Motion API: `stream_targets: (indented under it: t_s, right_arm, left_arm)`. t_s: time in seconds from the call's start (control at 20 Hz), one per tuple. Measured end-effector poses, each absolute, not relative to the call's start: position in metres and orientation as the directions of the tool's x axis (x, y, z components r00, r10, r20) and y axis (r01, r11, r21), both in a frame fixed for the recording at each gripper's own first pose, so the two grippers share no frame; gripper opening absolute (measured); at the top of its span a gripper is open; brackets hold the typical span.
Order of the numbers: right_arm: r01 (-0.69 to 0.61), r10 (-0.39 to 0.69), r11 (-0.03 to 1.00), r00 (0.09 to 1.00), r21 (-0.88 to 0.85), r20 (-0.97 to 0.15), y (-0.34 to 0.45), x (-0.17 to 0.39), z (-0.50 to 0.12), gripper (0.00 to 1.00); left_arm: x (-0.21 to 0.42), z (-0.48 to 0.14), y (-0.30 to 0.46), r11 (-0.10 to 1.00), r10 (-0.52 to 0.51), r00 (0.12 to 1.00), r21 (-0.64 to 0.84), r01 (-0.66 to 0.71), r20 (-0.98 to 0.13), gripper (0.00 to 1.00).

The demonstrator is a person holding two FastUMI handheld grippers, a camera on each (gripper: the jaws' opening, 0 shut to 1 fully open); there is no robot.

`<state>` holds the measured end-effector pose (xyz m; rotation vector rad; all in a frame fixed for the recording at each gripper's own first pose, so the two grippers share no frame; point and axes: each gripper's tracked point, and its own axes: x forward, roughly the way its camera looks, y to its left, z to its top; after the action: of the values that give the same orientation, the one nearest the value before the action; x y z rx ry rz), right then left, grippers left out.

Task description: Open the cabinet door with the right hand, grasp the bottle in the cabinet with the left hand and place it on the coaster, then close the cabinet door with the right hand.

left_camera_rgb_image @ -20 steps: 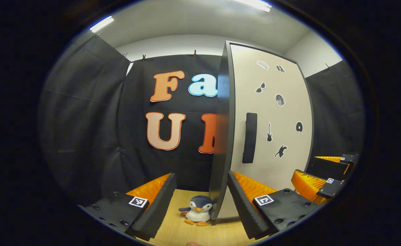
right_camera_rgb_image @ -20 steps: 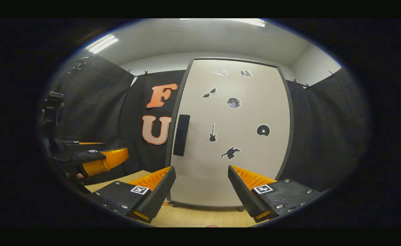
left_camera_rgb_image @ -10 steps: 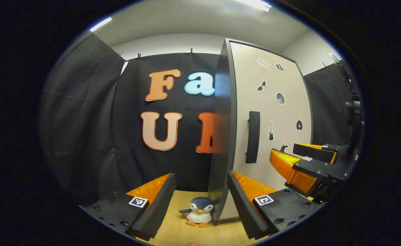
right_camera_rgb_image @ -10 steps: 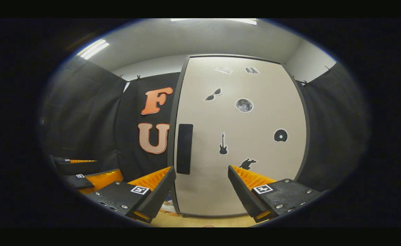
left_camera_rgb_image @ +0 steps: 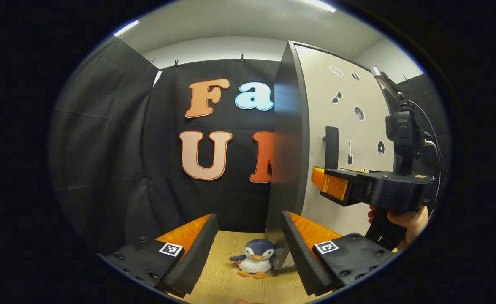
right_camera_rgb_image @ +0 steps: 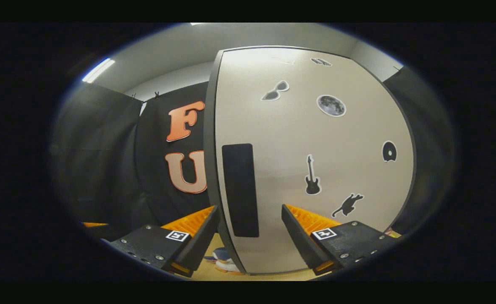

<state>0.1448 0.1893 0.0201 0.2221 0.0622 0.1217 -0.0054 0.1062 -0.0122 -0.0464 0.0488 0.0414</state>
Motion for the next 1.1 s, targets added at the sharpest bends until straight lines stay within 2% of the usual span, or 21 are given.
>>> stream_targets:
  t_s: [0.2,0.3,0.35,0.55,0.6,0.7,0.95,1.1]
  right_arm:
    - [-0.041,0.05,0.981,0.998,0.19,-0.046,0.184,0.152,0.021,0.71]
    - [-0.034,0.044,0.982,0.998,0.186,-0.047,0.189,0.151,0.021,0.58]
    - [-0.027,0.037,0.982,0.998,0.189,-0.05,0.19,0.153,0.021,0.43]
    - [-0.007,0.017,0.983,0.999,0.185,-0.049,0.189,0.152,0.021,0.25]
    - [-0.01,0.02,0.98,0.999,0.197,-0.048,0.189,0.152,0.021,0.25]
    - [-0.014,0.027,0.975,0.998,0.223,-0.054,0.189,0.15,0.021,0.19]
    - [-0.027,0.036,0.977,0.999,0.212,-0.036,0.187,0.14,0.022,0.16]
    - [-0.045,0.05,0.98,0.999,0.193,-0.018,0.183,0.131,0.023,0.18]
  left_arm:
    - [-0.001,-0.015,0.116,0.999,0.031,0.998,-0.043,-0.033,-0.05,0.96]
    - [0.0,-0.019,0.117,0.999,0.013,0.998,-0.049,-0.015,-0.058,0.98]
    - [0.001,-0.02,0.118,0.999,0.003,0.998,-0.052,-0.006,-0.062,0.98]
    - [0.008,-0.029,0.118,0.997,-0.045,0.995,-0.07,0.039,-0.085,0.98]
    - [0.01,-0.03,0.117,0.996,-0.058,0.994,-0.078,0.051,-0.091,0.98]
    - [0.009,-0.033,0.118,0.995,-0.068,0.993,-0.083,0.06,-0.1,0.98]
    - [0.022,-0.029,0.12,0.997,-0.05,0.996,-0.059,0.045,-0.078,0.96]
    - [0.024,-0.028,0.116,0.996,-0.035,0.997,-0.085,0.029,-0.069,0.99]
